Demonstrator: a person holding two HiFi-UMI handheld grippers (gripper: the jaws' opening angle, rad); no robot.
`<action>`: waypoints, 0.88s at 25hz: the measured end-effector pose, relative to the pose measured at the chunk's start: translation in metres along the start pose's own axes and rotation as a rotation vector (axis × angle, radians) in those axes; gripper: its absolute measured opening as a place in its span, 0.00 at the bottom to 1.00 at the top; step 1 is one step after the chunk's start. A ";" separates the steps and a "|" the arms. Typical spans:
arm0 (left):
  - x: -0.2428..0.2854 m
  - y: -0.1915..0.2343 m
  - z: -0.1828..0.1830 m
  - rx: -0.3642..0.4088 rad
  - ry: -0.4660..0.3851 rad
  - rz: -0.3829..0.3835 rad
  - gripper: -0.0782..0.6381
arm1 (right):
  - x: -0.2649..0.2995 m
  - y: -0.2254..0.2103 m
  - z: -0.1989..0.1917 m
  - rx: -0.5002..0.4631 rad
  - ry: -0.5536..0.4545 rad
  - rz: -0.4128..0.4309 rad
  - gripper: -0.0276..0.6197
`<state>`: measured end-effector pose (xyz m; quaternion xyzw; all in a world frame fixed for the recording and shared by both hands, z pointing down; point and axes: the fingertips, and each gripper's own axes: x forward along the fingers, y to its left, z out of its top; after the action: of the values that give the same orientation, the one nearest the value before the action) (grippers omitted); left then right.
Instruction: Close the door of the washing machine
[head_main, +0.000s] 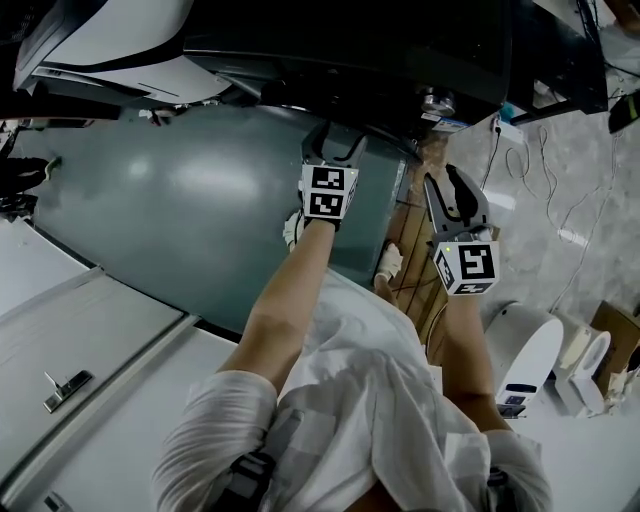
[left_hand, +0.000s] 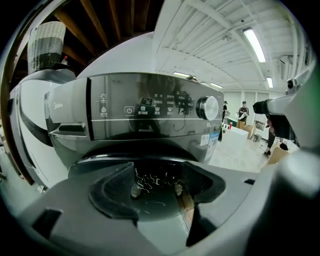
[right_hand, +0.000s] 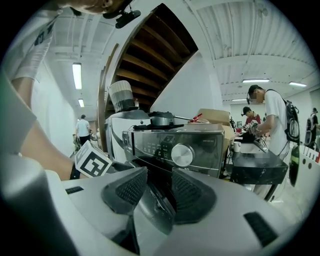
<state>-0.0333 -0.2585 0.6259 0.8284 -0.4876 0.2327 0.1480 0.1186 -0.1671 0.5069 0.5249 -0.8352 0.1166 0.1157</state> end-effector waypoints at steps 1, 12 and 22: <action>0.004 0.000 0.002 0.004 -0.007 0.002 0.54 | 0.002 -0.001 0.000 -0.003 0.002 0.002 0.31; 0.019 0.011 0.009 -0.045 -0.041 0.114 0.45 | 0.030 -0.014 0.003 -0.007 0.016 0.019 0.31; 0.022 0.012 0.012 -0.057 -0.059 0.150 0.46 | 0.056 -0.014 0.004 -0.021 0.028 0.057 0.31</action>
<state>-0.0315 -0.2864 0.6277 0.7916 -0.5588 0.2046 0.1390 0.1074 -0.2222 0.5220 0.4980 -0.8492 0.1184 0.1296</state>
